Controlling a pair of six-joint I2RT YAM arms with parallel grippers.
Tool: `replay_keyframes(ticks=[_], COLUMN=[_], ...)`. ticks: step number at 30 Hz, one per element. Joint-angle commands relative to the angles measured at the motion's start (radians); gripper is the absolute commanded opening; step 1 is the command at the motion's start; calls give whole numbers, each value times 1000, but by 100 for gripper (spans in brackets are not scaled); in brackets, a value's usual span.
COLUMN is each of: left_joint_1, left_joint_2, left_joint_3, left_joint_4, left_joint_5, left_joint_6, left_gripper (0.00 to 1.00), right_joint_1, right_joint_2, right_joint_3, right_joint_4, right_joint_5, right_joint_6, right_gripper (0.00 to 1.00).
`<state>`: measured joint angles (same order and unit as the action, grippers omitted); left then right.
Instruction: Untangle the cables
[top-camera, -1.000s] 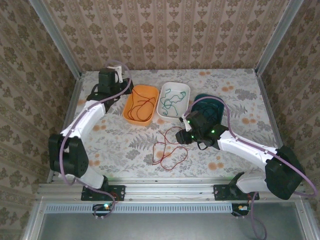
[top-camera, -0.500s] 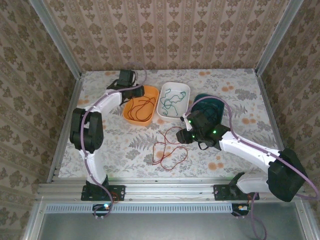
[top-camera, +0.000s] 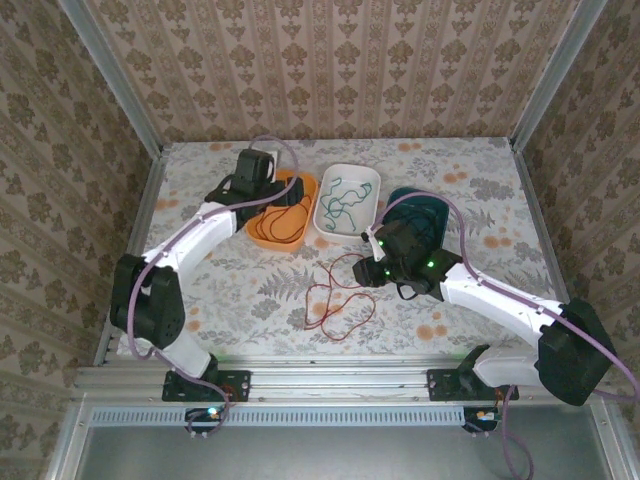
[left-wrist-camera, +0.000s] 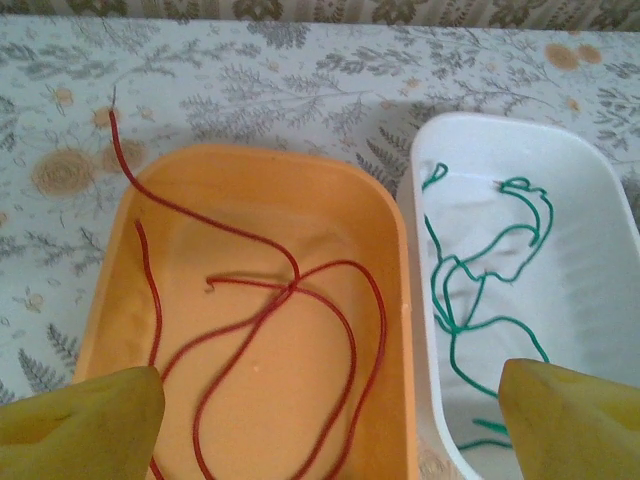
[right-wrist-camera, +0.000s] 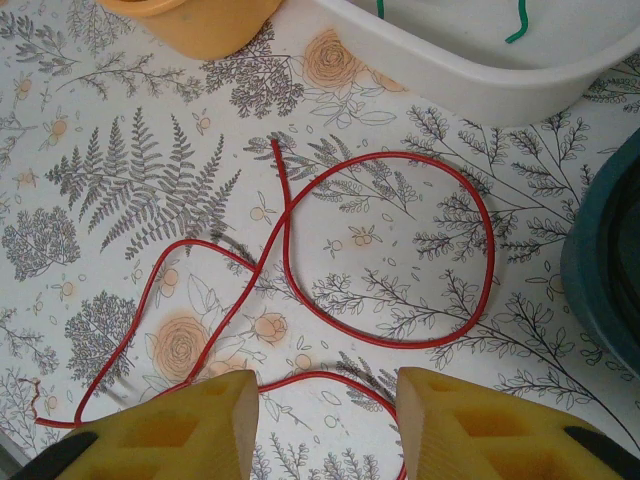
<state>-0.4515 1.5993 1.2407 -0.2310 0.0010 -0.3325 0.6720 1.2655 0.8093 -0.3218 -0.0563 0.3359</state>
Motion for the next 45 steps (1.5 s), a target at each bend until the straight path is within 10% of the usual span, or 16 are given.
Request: replay_keyframes(ticks=[1,17,33,45], left_joint_1=[-22,-464,-499,-606], left_joint_2=[-29,76,230,197], left_joint_3=[-60,-170,-162,-181], left_joint_4=[2,-182,-230,-269], left_joint_5=[57,140,93,-166], left_joint_6=[-44,141,153,130], left_gripper=[87,74,40,44], right_joint_1=[-4,-36,-131,-138], right_joint_2=[20,48,-54,-70], right_joint_3=[-6,-21,-85,-105], right_joint_4=[-16,-31,-34,-14], right_joint_5=[10,59,66,45], right_joint_6=[-15,14,41,54], right_gripper=[43,43,43,43])
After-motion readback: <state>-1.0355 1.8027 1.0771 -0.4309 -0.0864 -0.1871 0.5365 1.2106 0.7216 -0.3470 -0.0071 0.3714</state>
